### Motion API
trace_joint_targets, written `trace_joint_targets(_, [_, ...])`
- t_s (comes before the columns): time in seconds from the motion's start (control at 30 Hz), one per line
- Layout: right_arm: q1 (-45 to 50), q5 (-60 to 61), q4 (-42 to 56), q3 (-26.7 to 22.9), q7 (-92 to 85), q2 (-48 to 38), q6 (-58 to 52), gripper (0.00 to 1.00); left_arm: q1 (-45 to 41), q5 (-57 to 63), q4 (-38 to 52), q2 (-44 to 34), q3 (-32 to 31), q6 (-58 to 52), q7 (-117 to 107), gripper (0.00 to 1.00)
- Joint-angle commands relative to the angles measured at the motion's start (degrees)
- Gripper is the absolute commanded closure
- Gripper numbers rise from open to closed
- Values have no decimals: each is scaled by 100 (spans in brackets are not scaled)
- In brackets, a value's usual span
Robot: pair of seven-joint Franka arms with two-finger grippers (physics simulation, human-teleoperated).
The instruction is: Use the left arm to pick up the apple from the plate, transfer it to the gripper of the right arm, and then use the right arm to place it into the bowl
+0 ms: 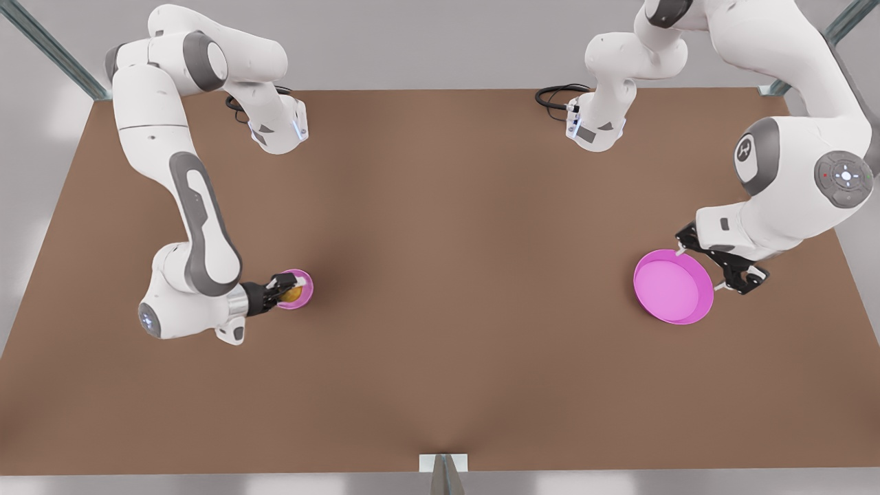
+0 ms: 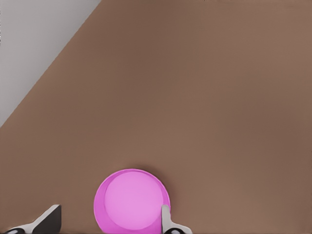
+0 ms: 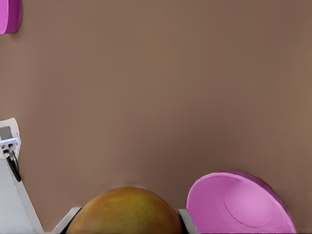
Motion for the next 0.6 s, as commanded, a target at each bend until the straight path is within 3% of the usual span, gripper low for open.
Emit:
trace_joint_targets(0.0, [2,-623,-2,3,534,-26,-17,33,-46,-13,113,110,2,-183,-5355,0])
trace_joint_targets(0.23, [-86,-1142,-29,-6,516,168,45,33,-38,-12,122,216,2,-157,-5768,0])
trace_joint_targets(0.57, [-68,-983,-240,56,525,194,238,32,-55,-12,122,269,2,-148,-5865,0])
